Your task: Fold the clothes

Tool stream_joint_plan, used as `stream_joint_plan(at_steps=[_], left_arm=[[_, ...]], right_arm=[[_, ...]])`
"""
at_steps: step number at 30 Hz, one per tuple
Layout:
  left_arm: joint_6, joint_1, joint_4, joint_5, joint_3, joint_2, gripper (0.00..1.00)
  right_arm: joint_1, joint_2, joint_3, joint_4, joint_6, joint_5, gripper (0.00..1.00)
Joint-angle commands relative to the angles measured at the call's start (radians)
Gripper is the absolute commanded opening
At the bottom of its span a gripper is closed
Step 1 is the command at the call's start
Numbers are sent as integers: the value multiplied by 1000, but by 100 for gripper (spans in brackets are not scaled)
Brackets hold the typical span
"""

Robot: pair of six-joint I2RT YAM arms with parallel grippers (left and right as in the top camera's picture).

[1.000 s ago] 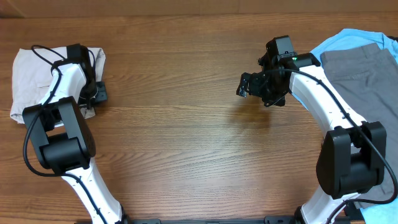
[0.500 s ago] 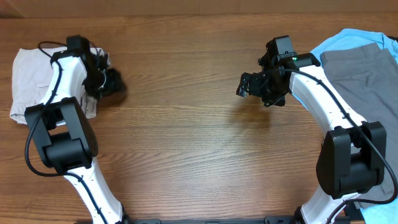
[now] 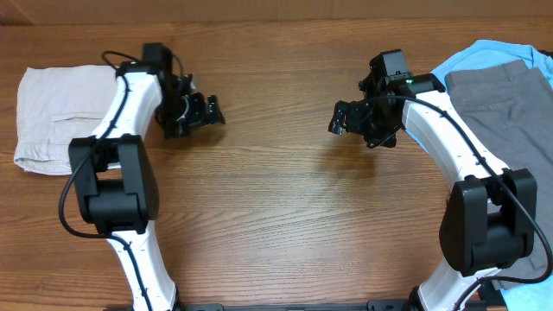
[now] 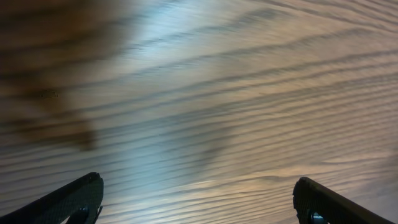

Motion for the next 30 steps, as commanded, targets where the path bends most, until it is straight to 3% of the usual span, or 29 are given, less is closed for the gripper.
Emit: stream_joint_plan(at_steps=[1, 30], left_arm=[[-29, -20, 2, 14, 16, 13, 100], [-29, -31, 2, 10, 16, 13, 100]], right_arm=[[-6, 0, 17, 1, -1, 8, 100], [-9, 3, 17, 1, -1, 15, 100]])
